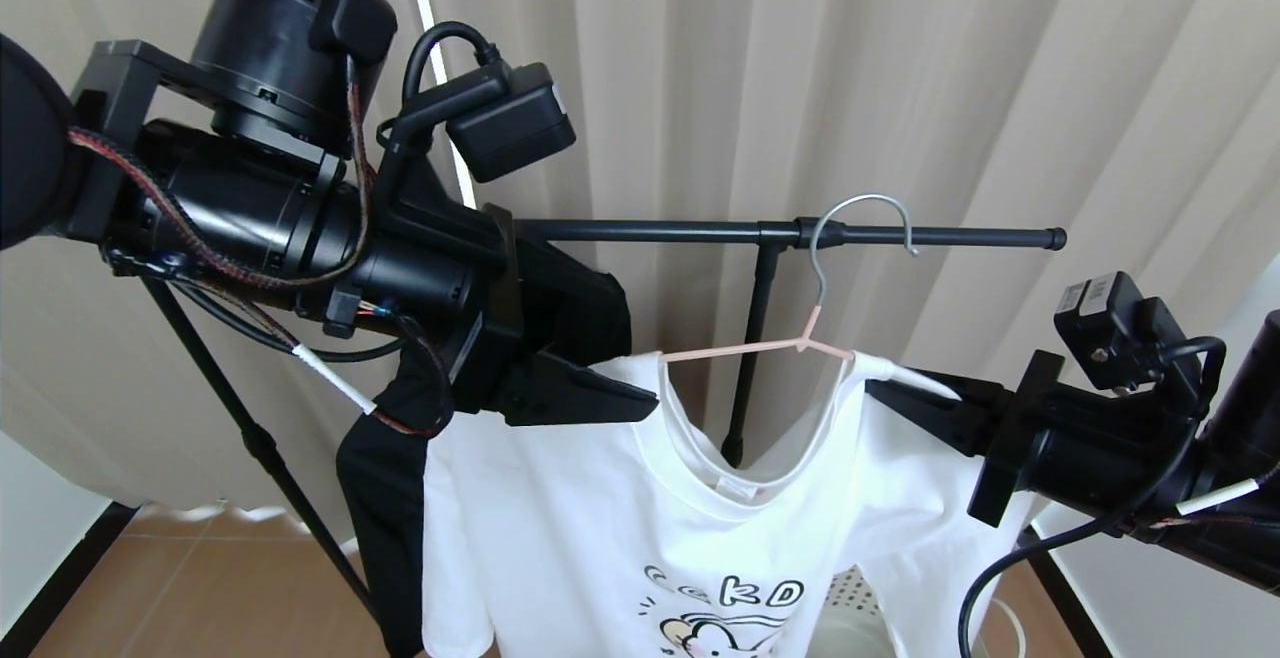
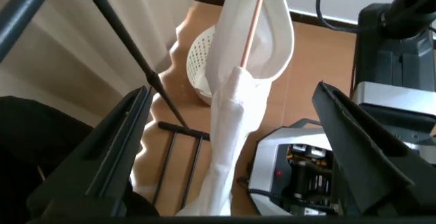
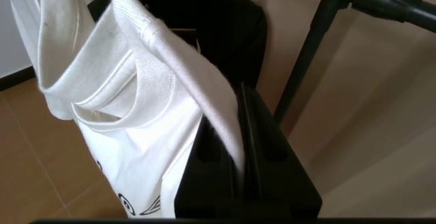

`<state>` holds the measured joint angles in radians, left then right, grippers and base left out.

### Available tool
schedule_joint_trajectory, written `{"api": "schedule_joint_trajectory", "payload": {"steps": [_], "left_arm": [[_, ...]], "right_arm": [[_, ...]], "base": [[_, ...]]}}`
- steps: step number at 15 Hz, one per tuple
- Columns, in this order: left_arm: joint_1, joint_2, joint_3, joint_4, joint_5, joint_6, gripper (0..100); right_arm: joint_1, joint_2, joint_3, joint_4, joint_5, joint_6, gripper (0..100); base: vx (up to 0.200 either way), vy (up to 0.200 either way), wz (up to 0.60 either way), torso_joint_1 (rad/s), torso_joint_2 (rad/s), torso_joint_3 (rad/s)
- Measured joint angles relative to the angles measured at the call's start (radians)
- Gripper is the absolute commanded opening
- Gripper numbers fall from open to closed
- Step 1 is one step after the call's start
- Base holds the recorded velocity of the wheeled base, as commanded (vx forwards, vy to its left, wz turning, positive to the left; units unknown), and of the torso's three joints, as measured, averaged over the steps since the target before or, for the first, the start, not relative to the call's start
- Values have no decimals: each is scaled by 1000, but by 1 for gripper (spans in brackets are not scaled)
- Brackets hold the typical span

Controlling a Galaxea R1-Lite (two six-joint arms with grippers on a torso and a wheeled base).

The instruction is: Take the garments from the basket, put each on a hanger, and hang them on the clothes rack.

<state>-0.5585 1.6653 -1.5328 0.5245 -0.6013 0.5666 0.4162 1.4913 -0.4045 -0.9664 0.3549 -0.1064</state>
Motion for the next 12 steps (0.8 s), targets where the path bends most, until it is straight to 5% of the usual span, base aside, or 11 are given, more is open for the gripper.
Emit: {"api": "schedule_joint_trajectory", "payload": {"steps": [6,12], "left_arm": [[-33,35,-62,110,3,82,100],[-77,64,-68,118,36,85,100]], "right_arm": [[20,-12,4,0,-1,-1,0],[21,-25,3,0,0,-1,0]], "base": [[0,0,0,0,0,0],[0,0,0,0,0,0]]}}
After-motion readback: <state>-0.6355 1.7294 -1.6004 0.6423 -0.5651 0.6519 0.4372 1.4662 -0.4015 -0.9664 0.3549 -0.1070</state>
